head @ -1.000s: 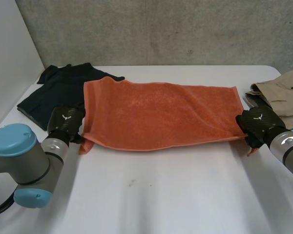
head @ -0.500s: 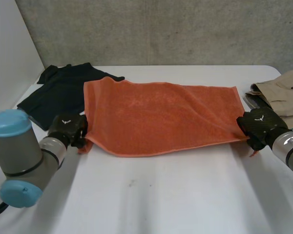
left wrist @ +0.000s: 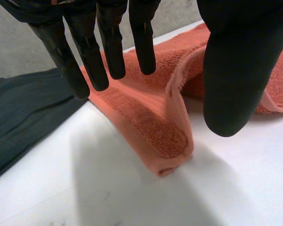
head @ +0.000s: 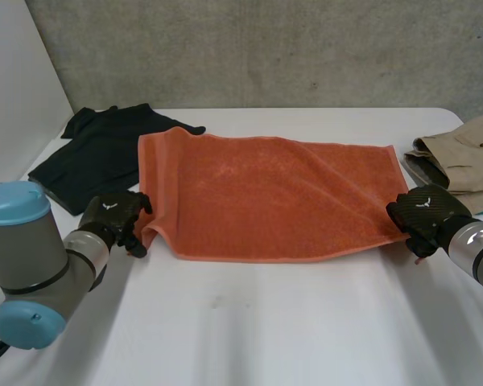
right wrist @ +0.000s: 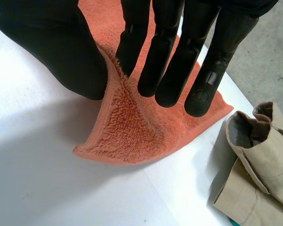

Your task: Fold the laundry.

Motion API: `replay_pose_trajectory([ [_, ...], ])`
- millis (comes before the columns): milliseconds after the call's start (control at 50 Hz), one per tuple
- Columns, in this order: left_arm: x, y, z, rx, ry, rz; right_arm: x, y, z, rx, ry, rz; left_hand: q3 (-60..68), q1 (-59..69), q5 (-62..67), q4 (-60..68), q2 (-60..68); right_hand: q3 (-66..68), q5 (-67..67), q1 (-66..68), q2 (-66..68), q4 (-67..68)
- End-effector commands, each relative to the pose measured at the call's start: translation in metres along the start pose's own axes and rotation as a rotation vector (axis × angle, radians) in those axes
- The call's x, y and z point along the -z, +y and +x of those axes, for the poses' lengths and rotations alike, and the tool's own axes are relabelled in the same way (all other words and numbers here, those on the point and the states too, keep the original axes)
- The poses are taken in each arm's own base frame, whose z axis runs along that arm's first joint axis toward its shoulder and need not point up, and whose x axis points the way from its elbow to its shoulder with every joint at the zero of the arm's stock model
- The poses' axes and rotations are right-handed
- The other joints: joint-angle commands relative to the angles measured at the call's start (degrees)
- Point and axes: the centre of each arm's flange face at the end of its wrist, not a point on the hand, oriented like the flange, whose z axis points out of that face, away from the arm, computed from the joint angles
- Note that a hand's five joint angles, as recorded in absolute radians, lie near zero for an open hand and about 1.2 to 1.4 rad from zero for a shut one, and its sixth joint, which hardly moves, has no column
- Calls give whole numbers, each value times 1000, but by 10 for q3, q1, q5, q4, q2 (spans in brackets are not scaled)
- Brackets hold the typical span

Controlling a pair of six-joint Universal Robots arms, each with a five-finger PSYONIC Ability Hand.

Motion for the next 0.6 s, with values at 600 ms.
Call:
replay_pose_trajectory([
  [600, 80, -6, 9, -617, -37, -85, 54, -6, 1, 147, -160, -204, 506, 507, 517, 514, 510, 123, 134, 230, 127, 117],
])
